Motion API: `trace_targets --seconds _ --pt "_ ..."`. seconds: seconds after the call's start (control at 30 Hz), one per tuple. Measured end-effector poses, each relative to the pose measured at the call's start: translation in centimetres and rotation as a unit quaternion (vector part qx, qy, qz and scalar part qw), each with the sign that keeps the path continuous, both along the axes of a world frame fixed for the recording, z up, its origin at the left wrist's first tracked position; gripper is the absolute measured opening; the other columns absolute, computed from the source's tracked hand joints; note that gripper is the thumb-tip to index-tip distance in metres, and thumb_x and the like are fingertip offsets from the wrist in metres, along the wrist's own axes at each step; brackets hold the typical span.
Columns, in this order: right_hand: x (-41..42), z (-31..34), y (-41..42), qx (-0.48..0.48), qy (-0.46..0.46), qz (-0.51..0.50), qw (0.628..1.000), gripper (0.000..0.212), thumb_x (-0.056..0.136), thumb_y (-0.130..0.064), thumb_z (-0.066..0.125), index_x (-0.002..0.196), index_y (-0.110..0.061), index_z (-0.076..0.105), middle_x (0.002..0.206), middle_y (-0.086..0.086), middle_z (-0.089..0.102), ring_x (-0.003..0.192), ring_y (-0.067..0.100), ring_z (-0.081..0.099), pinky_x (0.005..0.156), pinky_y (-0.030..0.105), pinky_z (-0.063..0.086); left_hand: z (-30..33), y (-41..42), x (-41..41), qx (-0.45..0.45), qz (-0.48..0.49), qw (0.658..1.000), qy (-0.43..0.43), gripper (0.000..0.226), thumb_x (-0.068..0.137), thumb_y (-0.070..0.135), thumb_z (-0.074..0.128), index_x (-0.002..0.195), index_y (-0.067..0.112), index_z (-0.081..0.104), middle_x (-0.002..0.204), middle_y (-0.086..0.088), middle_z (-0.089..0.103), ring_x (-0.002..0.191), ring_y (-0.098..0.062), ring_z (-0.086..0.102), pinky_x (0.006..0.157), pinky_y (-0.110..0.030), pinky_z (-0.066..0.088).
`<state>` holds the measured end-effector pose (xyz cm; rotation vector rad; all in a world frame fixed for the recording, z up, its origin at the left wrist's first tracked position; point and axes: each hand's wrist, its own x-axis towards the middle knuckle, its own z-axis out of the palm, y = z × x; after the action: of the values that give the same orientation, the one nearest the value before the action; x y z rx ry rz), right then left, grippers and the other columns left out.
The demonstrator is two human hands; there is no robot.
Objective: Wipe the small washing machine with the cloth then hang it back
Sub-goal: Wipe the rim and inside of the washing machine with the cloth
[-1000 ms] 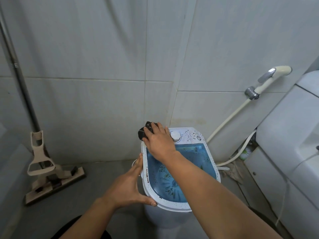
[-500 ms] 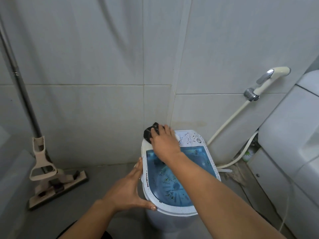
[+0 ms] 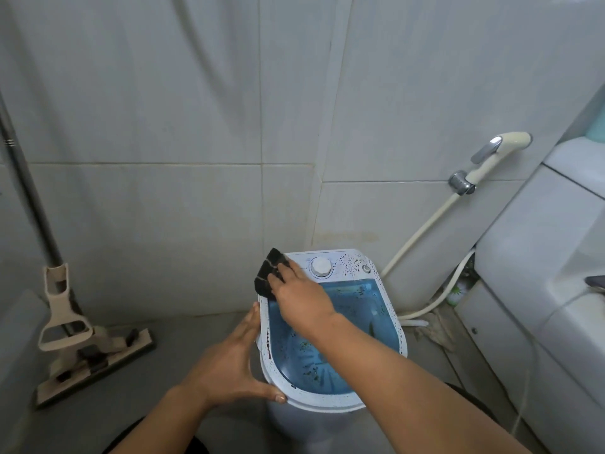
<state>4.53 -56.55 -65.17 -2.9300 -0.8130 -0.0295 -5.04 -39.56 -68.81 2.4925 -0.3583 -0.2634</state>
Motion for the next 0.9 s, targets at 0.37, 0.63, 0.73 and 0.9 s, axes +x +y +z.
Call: trace_targets --seconds 0.37,0.63,0.73,0.9 --pt "0.6 4.7 -4.5 0.087 0.072 -0.037 0.993 0.025 0.1 -0.017 0.049 0.114 -0.012 0.068 0.109 0.013 0.068 0.097 0.034 0.066 0.081 0.041 0.055 0.5 -0.1 -0.1 0.016 -0.004 1.0 0.008 0.159 0.042 0.098 0.073 0.16 0.044 -0.018 0.167 0.028 -0.02 0.158 0.0 0.003 0.123 -0.029 0.032" --pt "5.7 4.9 -10.6 0.051 0.005 -0.107 0.993 0.028 0.101 -0.02 0.046 0.119 -0.01 0.066 0.121 0.013 0.062 0.102 0.035 0.063 0.084 0.041 0.052 0.9 -0.3 -0.3 0.026 0.0 1.0 0.007 0.154 0.042 0.098 0.072 0.158 0.05 -0.018 0.165 0.031 -0.02 0.156 0.003 -0.001 0.124 -0.029 0.029" --pt "4.7 2.5 -11.7 0.04 0.016 -0.129 0.991 0.031 0.102 -0.017 0.045 0.125 -0.011 0.064 0.129 0.012 0.058 0.111 0.035 0.061 0.089 0.041 0.052 1.0 -0.3 -0.3 0.028 0.001 1.0 0.004 0.154 0.041 0.099 0.071 0.157 0.051 -0.019 0.165 0.033 -0.02 0.156 0.004 0.001 0.123 -0.03 0.032" --pt "3.1 0.9 -11.2 0.035 -0.003 -0.122 0.992 0.03 0.099 -0.008 0.048 0.126 -0.009 0.061 0.133 0.013 0.054 0.123 0.032 0.052 0.087 0.038 0.05 1.4 -0.4 -0.5 0.035 0.002 0.999 0.008 0.154 0.041 0.1 0.07 0.156 0.051 -0.02 0.164 0.035 -0.02 0.156 0.005 0.002 0.121 -0.031 0.036"
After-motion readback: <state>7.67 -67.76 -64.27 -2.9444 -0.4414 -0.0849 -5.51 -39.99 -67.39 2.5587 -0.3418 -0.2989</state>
